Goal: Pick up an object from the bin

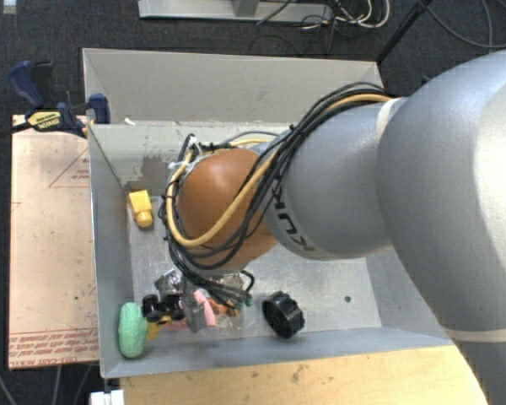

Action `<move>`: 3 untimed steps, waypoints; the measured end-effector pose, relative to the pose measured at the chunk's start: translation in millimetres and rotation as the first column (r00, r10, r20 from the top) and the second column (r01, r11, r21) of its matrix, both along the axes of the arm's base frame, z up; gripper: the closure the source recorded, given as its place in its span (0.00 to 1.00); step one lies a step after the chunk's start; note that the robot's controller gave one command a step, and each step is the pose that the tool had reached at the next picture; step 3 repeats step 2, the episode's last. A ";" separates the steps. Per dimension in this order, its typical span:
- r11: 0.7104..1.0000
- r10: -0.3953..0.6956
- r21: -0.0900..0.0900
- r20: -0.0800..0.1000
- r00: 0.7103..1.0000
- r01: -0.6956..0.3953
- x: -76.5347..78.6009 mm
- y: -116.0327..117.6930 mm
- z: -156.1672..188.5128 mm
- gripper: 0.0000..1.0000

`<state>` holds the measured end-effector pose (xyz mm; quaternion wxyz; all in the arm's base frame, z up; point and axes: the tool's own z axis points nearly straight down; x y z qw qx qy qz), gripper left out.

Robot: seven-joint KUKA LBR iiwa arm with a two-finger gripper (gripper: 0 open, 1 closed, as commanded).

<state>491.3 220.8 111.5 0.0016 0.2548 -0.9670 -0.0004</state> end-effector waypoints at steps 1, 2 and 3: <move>0.999 0.032 0.002 0.004 0.999 -0.032 26.8 -13.2 57.9 1.00; 1.000 0.004 0.002 0.006 1.000 -0.004 36.7 2.0 94.4 1.00; 1.000 0.004 0.002 0.006 1.000 -0.004 36.7 2.0 94.4 1.00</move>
Offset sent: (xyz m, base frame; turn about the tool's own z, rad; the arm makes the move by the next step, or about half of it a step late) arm 0.0365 0.0044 0.0965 -0.0033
